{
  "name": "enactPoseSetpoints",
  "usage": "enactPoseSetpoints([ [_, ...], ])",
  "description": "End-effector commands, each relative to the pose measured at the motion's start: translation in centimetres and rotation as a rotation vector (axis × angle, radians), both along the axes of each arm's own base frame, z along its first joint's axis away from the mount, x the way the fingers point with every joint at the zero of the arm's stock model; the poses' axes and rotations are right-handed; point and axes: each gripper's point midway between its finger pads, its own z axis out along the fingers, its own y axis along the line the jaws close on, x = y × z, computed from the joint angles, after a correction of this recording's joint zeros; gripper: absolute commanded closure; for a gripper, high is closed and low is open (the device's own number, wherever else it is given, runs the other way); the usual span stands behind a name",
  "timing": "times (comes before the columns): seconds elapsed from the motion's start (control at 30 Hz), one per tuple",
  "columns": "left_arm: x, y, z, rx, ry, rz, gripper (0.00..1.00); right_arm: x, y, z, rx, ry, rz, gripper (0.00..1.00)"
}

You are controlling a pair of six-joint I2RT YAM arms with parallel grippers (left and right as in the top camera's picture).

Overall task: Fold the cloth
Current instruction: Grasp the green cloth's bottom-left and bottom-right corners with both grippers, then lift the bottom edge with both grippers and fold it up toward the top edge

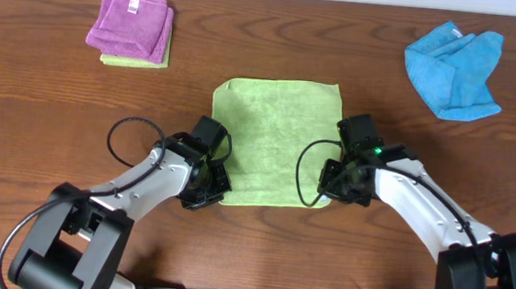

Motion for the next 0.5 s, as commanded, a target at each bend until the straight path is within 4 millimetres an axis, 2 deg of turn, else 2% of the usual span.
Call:
enactPoseSetpoints([
  [0.0,0.4,0.1,1.1,-0.01,-0.046,-0.02,0.94,0.3,-0.8,0.0,-0.048,-0.025,-0.029,0.98],
  [0.1,1.3,0.0,1.8,-0.021,-0.071,-0.009,0.94,0.6,-1.3,0.0,-0.079,-0.04,-0.033,0.98],
  [0.23,4.0,-0.6,4.0,-0.037,-0.147,-0.014,0.94,1.2,-1.3,0.2,-0.082,-0.066,-0.016,0.98],
  [0.47,6.8,-0.6,6.1,-0.011,-0.239,-0.01,0.94,4.1,-0.7,1.7,-0.068,-0.192,-0.009,0.99],
])
